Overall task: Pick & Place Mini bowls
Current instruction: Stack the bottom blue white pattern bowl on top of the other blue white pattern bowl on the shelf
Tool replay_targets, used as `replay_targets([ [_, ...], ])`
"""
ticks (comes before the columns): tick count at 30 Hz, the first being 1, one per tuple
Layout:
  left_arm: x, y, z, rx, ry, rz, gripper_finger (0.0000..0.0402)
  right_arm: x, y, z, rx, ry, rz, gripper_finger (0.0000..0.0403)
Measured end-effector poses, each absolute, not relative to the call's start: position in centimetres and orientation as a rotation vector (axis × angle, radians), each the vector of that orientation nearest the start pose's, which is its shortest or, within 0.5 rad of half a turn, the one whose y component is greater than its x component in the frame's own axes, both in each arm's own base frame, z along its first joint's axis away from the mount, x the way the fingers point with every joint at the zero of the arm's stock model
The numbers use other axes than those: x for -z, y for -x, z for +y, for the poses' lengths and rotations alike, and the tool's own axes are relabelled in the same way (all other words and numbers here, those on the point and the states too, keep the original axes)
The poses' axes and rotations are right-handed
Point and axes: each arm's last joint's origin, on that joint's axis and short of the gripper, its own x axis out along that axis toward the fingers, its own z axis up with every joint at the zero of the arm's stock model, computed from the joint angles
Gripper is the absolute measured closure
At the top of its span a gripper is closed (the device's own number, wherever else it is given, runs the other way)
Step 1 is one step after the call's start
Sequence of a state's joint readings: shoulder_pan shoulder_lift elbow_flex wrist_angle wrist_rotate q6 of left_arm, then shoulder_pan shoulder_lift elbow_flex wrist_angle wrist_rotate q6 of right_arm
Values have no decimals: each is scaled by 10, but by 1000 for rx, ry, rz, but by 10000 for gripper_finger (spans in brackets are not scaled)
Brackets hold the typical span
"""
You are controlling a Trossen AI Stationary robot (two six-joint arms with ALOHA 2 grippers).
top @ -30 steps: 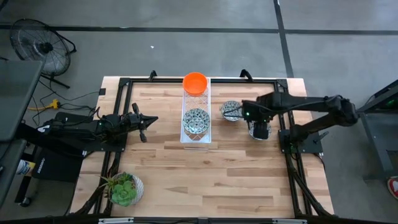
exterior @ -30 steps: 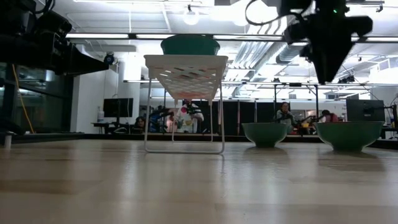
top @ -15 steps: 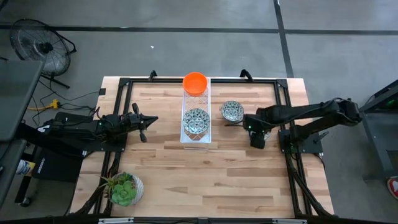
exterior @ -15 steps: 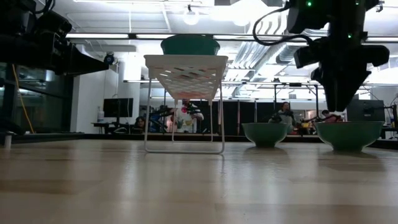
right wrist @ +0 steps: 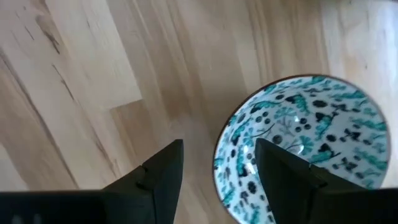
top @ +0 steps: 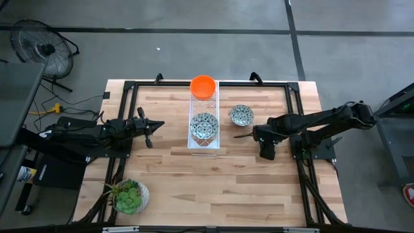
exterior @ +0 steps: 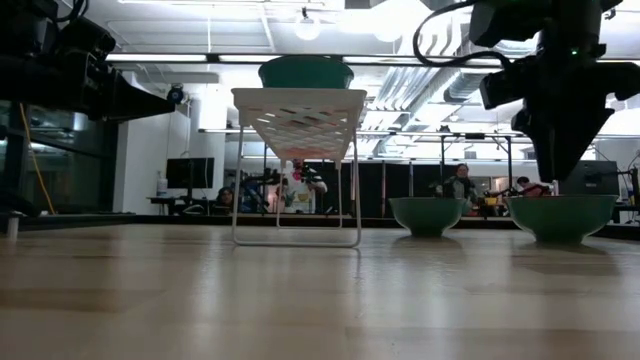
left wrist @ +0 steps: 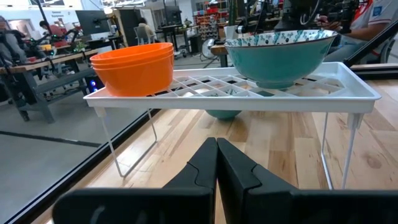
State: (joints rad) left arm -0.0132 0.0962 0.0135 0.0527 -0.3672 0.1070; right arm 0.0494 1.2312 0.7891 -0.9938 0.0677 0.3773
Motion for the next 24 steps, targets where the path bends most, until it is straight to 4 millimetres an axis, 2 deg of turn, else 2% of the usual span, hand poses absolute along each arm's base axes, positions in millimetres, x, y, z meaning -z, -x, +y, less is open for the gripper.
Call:
replay_targets([
  [6, -166, -101, 9, -352, -112, 48, 401, -205, -192, 8, 358, -322, 1390, 215],
  [13, -166, -101, 9, -352, -112, 49, 401, -189, -189, 8, 437, -452, 1371, 215],
  [19, -166, -101, 9, -352, -112, 48, 401, -188, -188, 6, 502, -424, 1353, 215],
  [24, -166, -101, 9, -352, -112, 48, 401, -179, -192, 6, 518, -411, 1406, 215],
])
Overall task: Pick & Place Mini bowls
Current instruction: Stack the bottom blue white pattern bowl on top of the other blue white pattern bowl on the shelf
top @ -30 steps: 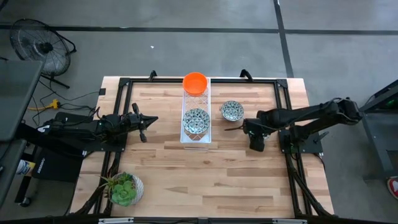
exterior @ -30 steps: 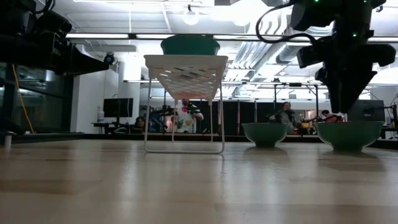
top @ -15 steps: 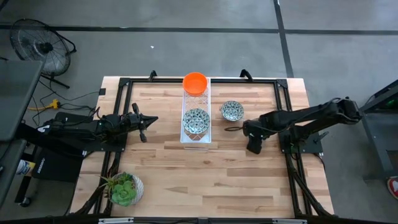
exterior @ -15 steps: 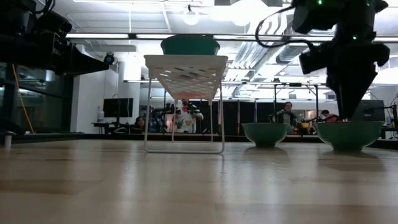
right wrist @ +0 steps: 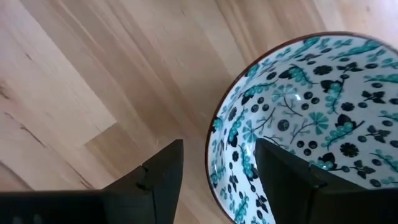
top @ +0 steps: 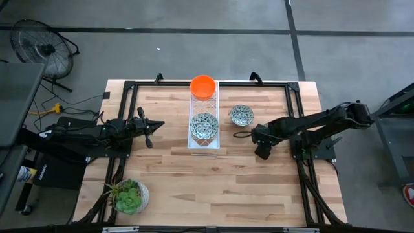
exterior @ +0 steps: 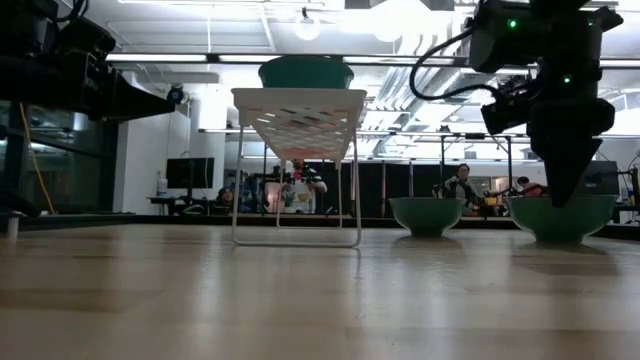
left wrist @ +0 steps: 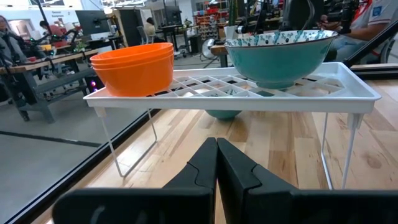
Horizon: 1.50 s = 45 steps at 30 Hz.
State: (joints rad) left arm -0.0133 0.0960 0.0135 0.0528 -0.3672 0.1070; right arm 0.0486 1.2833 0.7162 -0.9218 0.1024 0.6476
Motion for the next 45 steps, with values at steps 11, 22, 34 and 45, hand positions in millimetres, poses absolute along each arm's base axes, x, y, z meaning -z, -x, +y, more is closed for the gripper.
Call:
replay_targets([
  [11, -166, -101, 9, -352, -112, 49, 401, -171, -196, 5, 567, -392, 1429, 277],
  [22, -166, -101, 9, -352, -112, 49, 401, -173, -196, 4, 568, -416, 1428, 372],
  [34, -166, -101, 9, -352, -112, 48, 401, -179, -194, 5, 535, -449, 1404, 339],
  [45, -166, -101, 9, -352, -111, 48, 401, -179, -194, 5, 530, -455, 1402, 299],
])
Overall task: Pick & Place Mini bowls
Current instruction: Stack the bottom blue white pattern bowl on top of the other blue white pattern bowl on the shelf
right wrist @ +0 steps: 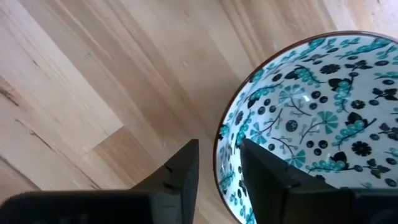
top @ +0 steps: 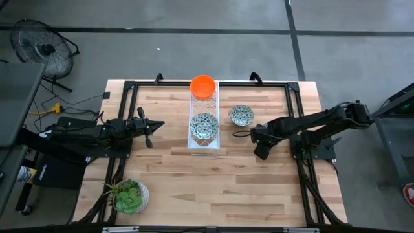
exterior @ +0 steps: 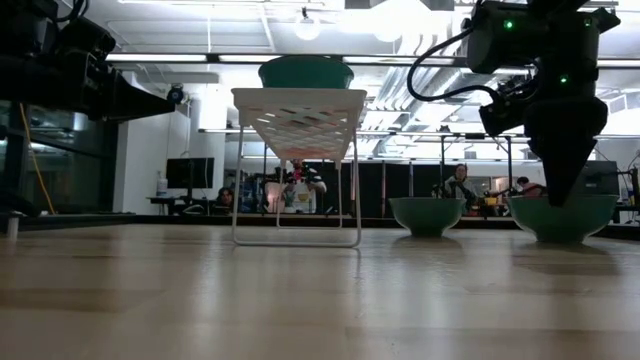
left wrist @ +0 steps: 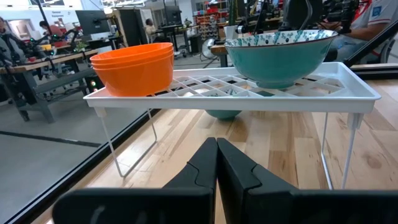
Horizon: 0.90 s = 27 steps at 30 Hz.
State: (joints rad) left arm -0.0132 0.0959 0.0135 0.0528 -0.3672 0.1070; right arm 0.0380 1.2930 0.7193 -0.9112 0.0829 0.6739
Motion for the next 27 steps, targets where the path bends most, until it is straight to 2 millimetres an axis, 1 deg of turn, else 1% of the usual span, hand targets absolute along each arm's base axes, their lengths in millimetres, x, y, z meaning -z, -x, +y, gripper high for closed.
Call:
replay_targets([
  [3, -166, -101, 9, -352, -112, 48, 401, -179, -194, 5, 533, -451, 1400, 329],
  [7, -166, -101, 9, -352, -112, 48, 401, -179, -194, 5, 532, -451, 1399, 383],
  [8, -166, -101, 9, -352, -112, 48, 401, -179, -194, 5, 530, -450, 1397, 390],
  [19, -166, -101, 9, -352, -112, 48, 401, -179, -194, 6, 517, -444, 1405, 399],
  [21, -166, -101, 9, -352, -112, 48, 401, -183, -195, 8, 523, -417, 1410, 400],
  [27, -166, -101, 9, -352, -112, 49, 401, -205, -198, 10, 542, -359, 1425, 402],
])
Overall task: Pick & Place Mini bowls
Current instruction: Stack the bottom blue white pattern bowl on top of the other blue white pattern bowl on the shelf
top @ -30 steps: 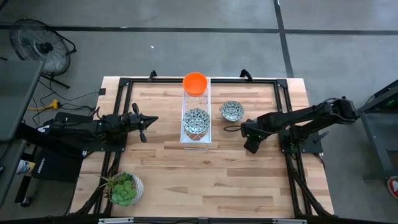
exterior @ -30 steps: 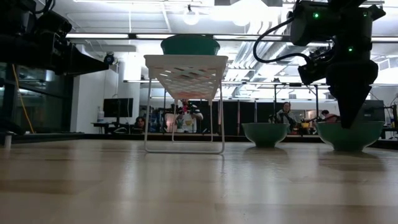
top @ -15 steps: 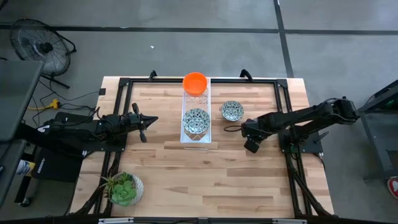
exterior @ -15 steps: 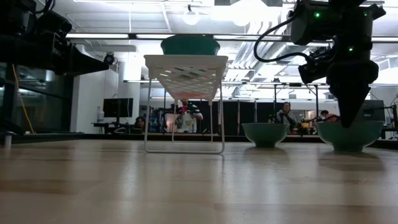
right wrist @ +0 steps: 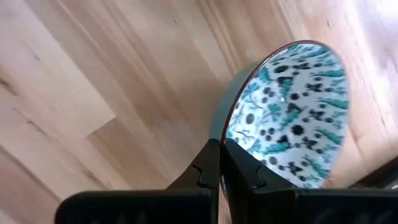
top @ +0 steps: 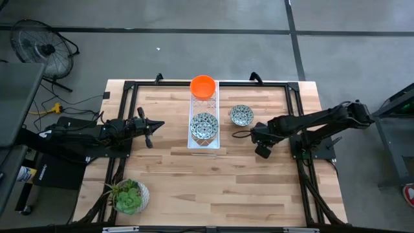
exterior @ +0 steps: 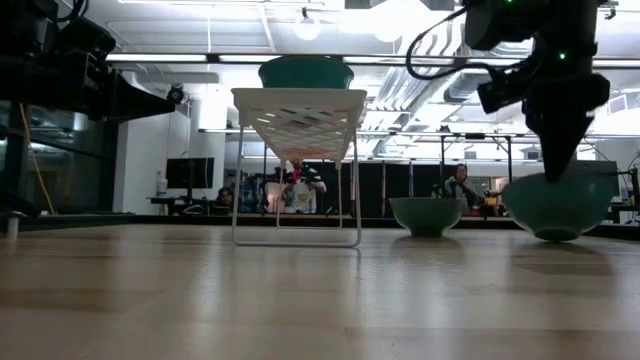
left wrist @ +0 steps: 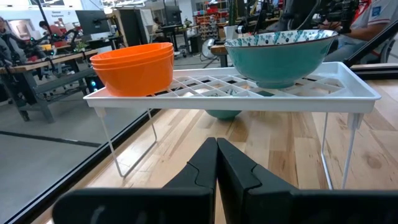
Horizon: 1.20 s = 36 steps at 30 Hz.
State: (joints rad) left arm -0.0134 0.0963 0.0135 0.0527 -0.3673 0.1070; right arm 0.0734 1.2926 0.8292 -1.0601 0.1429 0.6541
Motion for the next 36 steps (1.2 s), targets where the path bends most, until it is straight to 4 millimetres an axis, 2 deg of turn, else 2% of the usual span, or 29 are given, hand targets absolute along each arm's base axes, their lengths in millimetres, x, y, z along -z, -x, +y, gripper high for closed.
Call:
replay_targets([
  [5, -166, -101, 9, -352, -112, 48, 401, -215, -200, 14, 530, -333, 1420, 402],
  [18, -166, -101, 9, -352, -112, 48, 401, -218, -199, 17, 544, -297, 1422, 402],
  [25, -166, -101, 9, -352, -112, 48, 401, -236, -199, 20, 554, -231, 1422, 402],
  [36, -166, -101, 9, -352, -112, 49, 401, -261, -202, 32, 452, -45, 1435, 402],
])
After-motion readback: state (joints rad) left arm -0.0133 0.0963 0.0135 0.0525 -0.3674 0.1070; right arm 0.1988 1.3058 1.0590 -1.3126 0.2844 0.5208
